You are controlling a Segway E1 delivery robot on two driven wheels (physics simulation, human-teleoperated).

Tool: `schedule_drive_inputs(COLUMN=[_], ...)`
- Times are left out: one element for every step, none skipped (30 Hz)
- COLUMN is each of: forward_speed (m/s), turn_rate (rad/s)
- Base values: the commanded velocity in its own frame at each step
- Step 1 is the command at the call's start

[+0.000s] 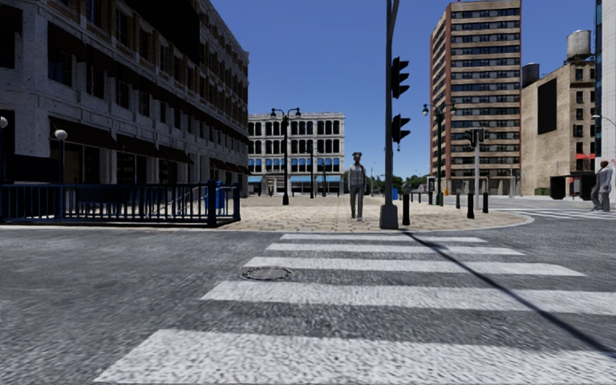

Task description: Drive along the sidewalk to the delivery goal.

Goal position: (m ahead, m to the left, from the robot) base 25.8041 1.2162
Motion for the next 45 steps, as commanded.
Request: schedule_drive_inputs(forward_speed=[1.63,1.63,1.63,1.63,1.63,1.63,1.63,1.63,1.63,1.63,1.63,1.63,1.63,1.63,1.63,1.63,1.63,1.63,1.63,1.63,1.63,1.62,1.54,1.48,1.48,1.46,1.45,1.45,1.43,1.43,1.43,1.43,1.43,1.43,1.43,1.43,1.43,1.43,1.43,1.43,1.43,1.43,1.43,1.43,1.43], turn_rate=[0.0,0.0,0.0,0.0,0.0,0.0,0.0,0.0,0.0,0.0,0.0,0.0,0.0,0.0,0.0,0.0,0.0,0.0,0.0,0.0,0.0,0.0,0.0,0.0,0.0,0.0,0.0,0.0,0.0,0.0,0.0,0.0,0.0,0.0,0.0,0.0,0.0,0.0,0.0,0.0,0.0,0.0,0.0,0.0,0.0])
